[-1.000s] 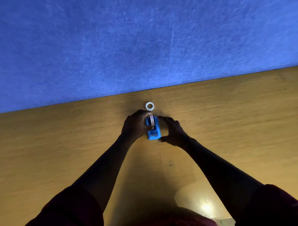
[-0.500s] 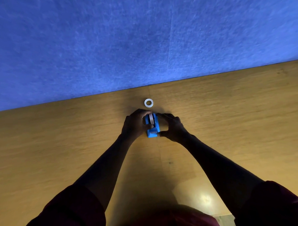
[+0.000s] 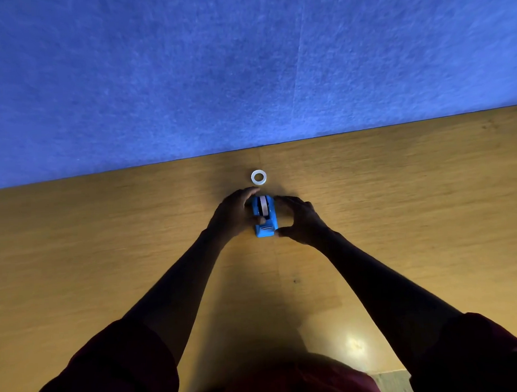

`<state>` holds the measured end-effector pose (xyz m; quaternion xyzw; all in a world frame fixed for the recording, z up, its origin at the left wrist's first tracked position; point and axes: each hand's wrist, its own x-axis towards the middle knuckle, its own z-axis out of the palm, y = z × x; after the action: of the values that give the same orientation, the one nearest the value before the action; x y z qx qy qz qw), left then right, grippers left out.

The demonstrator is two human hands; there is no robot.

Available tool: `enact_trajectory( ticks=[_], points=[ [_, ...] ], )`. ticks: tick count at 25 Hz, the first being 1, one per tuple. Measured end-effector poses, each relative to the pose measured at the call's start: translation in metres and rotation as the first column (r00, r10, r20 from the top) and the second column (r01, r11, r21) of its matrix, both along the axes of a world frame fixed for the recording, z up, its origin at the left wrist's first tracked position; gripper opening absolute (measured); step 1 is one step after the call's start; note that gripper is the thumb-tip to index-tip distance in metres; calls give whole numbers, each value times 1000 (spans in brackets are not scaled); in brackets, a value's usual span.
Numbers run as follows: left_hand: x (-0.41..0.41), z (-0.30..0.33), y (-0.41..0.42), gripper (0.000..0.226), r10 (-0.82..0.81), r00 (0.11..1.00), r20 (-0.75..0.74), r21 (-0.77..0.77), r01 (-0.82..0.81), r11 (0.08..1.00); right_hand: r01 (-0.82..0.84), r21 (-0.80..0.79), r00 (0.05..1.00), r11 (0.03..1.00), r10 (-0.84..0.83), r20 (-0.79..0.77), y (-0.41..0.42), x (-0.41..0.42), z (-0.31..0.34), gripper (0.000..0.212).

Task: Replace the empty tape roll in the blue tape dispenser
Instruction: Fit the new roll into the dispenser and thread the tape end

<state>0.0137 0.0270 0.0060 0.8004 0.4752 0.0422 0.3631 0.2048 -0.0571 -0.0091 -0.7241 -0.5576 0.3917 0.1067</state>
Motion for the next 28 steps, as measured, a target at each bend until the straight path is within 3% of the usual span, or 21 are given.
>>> enact_trajectory(
  ticks=[5, 9, 13, 28],
  points=[
    [-16, -9, -4, 106, 7, 1000, -16, -103, -9, 995, 29, 11, 997, 1000, -28, -74, 4, 9, 10, 86],
    [-18, -15, -12, 117, -30, 999, -28, -47, 29, 998, 107, 189, 992, 976, -93, -80, 7, 4, 19, 54],
    [-14, -17, -15, 119, -58, 995, -83, 49, 62, 997, 54, 320, 997, 946, -35, -64, 13, -5, 30, 36],
    [-15, -24, -16, 109, -86, 993, -83, 205, 101, 973, -209, 309, 974, 928, 170, 149, 35, -20, 37, 29]
  ],
)
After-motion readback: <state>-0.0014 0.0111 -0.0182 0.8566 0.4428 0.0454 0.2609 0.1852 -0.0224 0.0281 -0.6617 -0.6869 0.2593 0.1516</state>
